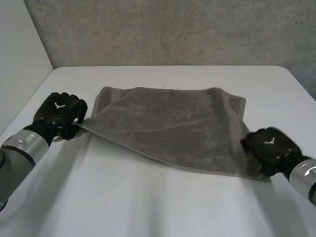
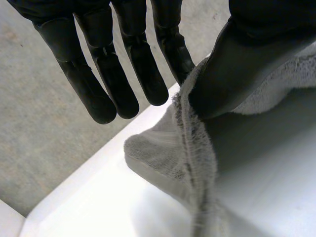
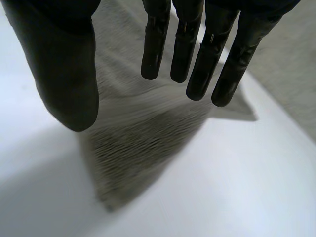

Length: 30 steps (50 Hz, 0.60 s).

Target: Fold the towel.

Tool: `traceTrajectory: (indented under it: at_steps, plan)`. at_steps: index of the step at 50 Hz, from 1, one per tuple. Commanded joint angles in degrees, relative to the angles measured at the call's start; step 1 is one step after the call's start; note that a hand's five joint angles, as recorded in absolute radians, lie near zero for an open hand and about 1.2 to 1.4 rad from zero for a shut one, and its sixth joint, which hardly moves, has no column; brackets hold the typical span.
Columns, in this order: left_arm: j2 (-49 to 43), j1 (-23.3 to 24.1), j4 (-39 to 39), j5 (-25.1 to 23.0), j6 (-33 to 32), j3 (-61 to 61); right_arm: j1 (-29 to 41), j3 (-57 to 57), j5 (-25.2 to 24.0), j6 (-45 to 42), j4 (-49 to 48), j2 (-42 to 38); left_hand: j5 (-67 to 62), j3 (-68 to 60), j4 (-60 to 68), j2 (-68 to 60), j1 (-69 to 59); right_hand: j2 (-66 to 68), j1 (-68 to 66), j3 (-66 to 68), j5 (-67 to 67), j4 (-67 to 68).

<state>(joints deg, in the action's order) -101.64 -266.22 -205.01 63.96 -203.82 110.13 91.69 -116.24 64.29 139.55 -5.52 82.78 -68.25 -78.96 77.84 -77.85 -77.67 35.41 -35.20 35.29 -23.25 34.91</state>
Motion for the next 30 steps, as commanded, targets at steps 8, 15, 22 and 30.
traceTrajectory:
  at_steps: [8,15,22,30]
  plan:
    - [-4.62,1.14,6.71,0.55,1.31,-8.70,0.15,-4.16,-0.83,-0.15,-13.37,-8.86,-1.75,-1.04,2.16,-2.15,-2.33,-3.29,3.09,-3.18,1.13,-2.79]
    - [-4.97,1.93,7.95,0.47,2.72,-10.90,0.42,-4.52,-0.13,-0.24,-18.13,-9.74,-1.75,-1.04,2.16,-2.15,-2.33,-2.62,2.41,-2.50,0.46,-2.11]
    - [-5.85,3.16,7.87,0.55,2.99,-10.73,-0.11,-3.90,-0.22,-0.24,-19.09,-10.53,-1.75,-1.04,2.16,-2.15,-2.33,-2.28,2.07,-2.17,0.12,-1.78]
    - [-6.64,3.25,7.87,0.47,2.99,-10.64,-0.11,-2.85,-0.39,-0.85,-20.06,-13.07,-1.75,-1.04,2.16,-2.15,-2.33,-2.28,2.07,-2.17,0.12,-1.78]
